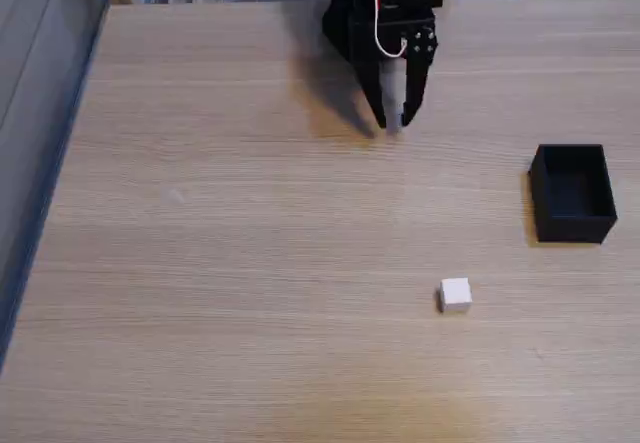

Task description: Pick a white block and place it in the black box.

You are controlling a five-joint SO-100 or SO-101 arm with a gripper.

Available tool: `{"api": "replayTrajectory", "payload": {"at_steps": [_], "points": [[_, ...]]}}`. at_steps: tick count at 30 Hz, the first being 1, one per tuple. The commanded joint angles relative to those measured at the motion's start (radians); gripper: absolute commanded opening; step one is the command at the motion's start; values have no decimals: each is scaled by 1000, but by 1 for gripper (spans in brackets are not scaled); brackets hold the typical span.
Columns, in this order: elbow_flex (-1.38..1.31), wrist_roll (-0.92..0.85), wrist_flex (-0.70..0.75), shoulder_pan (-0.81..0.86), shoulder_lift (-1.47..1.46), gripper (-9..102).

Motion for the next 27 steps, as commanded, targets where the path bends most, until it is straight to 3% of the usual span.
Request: {"api": "replayTrajectory", "payload": {"at_steps": [1,8,19,27], "points": [[-132,66,-81,-41,-150,17],[-279,92,-173,-55,-405,28],[-379,89,-417,-21,-698,32],[-525,137,-471,-38,-893,32]]}}
